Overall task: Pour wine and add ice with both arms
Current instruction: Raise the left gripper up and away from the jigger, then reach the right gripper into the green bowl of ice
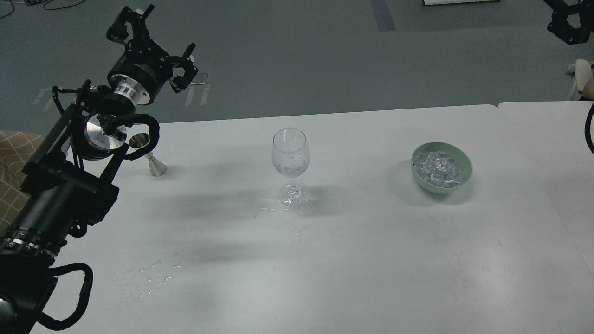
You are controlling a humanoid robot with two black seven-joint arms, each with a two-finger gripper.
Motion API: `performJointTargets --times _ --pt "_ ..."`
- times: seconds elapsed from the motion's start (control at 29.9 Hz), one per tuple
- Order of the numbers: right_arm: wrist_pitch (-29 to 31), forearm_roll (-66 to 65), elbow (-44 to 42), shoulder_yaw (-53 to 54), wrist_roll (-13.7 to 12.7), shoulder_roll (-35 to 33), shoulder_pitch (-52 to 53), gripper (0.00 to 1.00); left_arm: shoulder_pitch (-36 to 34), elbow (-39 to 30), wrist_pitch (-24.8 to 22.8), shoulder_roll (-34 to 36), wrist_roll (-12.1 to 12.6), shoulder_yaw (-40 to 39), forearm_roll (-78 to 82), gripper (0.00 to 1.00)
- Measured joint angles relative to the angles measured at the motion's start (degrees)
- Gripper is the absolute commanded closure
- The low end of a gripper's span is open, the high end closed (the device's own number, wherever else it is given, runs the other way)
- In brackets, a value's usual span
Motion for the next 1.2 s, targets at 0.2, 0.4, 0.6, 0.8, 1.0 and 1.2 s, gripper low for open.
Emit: performJointTargets --times 0.2,0.4,0.6,0.8,1.0,1.2 --pt "0.2 -14.6 0.4 -10.1 4.3 -4.4 -0.7 0.00 -0.7 0.3 -5.2 -0.2 -0.2 -2.7 -3.2 0.03" --pt "-0.1 -28.4 0.5 -26.6 14.5 -9.5 1.5 0.00 1.7 0.5 -10.4 0.3 -0.6 -5.6 -4.1 0.02" --pt "0.2 -33.1 1.1 -38.4 17.8 -11.0 7.2 0.00 3.1 0.6 -10.5 0.4 -0.2 -5.2 -4.2 0.02" --pt "0.4 -35.8 2.8 -51.2 18.5 -12.0 12.8 0.00 3.5 0.3 -10.6 -0.3 0.2 -5.0 -4.2 0.02" --pt "0.6 -45.1 1.9 -61.0 18.4 -11.0 14.5 0.00 3.6 0.0 -10.3 -0.7 0.0 -5.0 -4.2 0.02" --pt "0.6 -47.9 -3.1 -65.4 18.4 -6.7 14.8 0.01 3.6 -0.1 -10.4 -0.5 0.0 -5.0 -4.1 0.02"
